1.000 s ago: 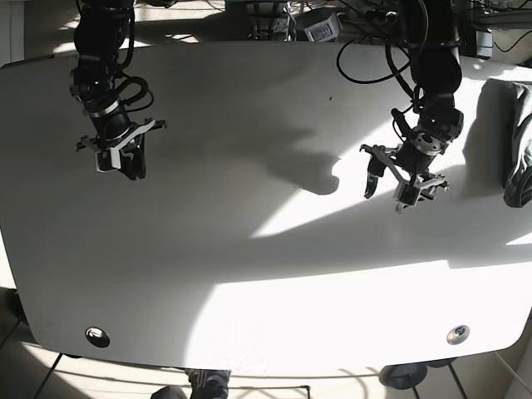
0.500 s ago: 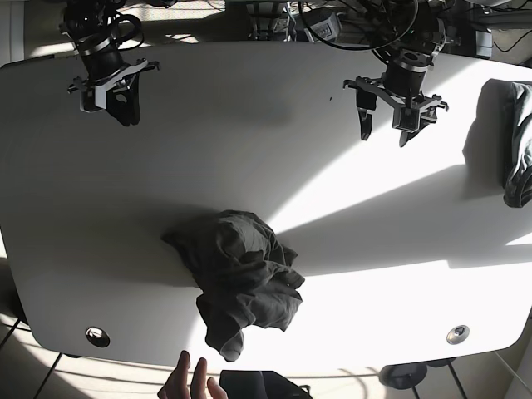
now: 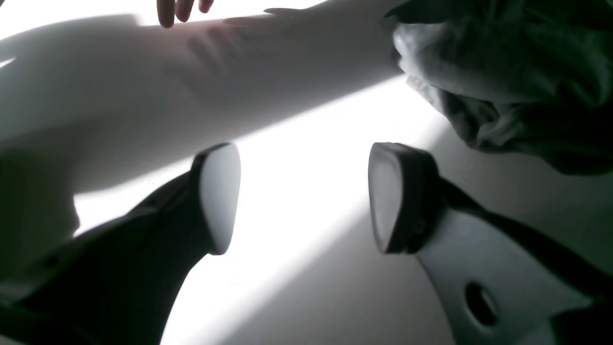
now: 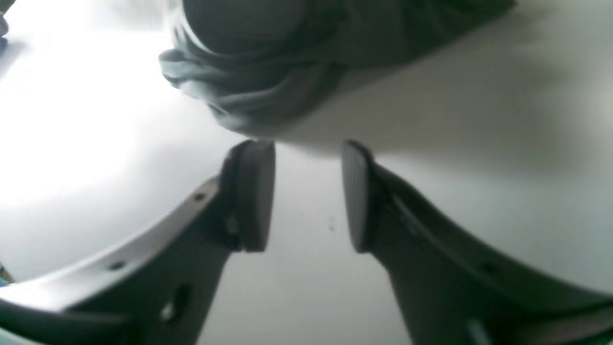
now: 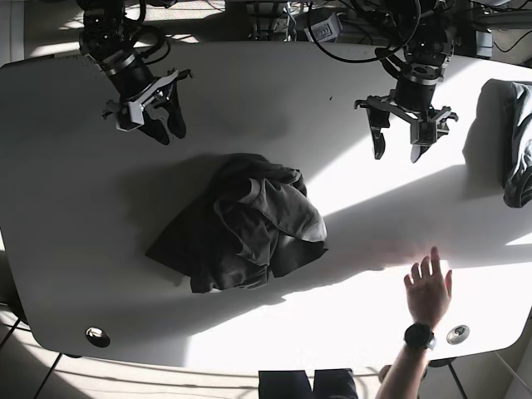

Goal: Fold the T-shirt properly

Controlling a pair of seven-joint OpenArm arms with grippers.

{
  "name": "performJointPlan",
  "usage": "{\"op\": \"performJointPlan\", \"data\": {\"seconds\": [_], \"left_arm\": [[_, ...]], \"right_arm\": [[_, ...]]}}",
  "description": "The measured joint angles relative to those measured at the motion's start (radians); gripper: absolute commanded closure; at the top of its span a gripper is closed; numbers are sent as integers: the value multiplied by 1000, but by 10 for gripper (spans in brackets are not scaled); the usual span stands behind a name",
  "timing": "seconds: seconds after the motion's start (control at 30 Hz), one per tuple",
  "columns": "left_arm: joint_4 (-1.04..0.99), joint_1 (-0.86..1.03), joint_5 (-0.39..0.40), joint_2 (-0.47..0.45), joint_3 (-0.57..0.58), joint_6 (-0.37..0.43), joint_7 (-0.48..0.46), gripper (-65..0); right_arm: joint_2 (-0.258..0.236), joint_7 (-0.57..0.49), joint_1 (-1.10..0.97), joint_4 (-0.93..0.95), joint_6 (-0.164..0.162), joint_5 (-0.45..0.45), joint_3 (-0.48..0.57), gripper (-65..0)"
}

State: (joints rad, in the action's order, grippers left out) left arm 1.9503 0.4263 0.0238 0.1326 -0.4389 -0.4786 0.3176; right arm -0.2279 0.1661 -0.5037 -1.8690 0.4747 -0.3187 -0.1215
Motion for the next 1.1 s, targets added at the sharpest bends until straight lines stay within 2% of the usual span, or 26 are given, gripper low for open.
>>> {"op": "performJointPlan", "data": {"seconds": [0.03, 0.1, 0.23, 0.37, 0.43, 0.53, 0.57, 0.63, 0.83, 0.87, 0.9, 0.93, 0.97, 1.03, 1.1], "left_arm": [[-1, -5, 0, -1, 0, 0, 45, -379], [-3, -11, 0, -25, 0, -1, 84, -379], [-3, -11, 0, -60, -2, 0, 87, -379], [-3, -11, 0, -55, 0, -3, 87, -379], [-4, -11, 0, -58, 0, -3, 87, -379], [-6, -11, 0, -56, -1, 0, 87, -379], [-21, -11, 0, -54, 2, -2, 87, -379], [-49, -11, 0, -56, 0, -3, 88, -379], [-96, -21, 0, -56, 0, 0, 88, -379], [-97, -27, 0, -56, 0, 0, 90, -379], [-97, -32, 0, -56, 0, 0, 85, -379], [-97, -38, 1, -55, 0, 0, 86, -379], [-97, -48, 0, -55, 0, 0, 88, -379], [-98, -70, 0, -55, 0, 0, 94, -379], [-104, -84, 0, -54, 0, 0, 93, -379]], "right_arm": [[0, 1, 31, 0, 0, 0, 35, -460], [1, 23, 77, 0, 0, -1, 66, -552], [1, 231, 224, 0, 0, -1, 117, -545], [0, 370, 368, 2, 0, 0, 212, -553], [4, 457, 457, 32, 13, -11, 257, -555], [45, 572, 547, 86, 13, -18, 264, -555], [62, 605, 582, 132, 48, -53, 263, -555], [81, 610, 613, 217, 68, -102, 272, -550], [101, 613, 642, 380, 68, -97, 270, -542], [101, 602, 641, 394, 68, -97, 270, -518], [101, 592, 637, 401, 68, -97, 270, -468], [100, 574, 634, 404, 68, -97, 270, -390], [100, 551, 634, 407, 68, -97, 269, -230], [98, 536, 635, 409, 68, -97, 269, -10], [98, 535, 634, 408, 68, -98, 269, -49]]}}
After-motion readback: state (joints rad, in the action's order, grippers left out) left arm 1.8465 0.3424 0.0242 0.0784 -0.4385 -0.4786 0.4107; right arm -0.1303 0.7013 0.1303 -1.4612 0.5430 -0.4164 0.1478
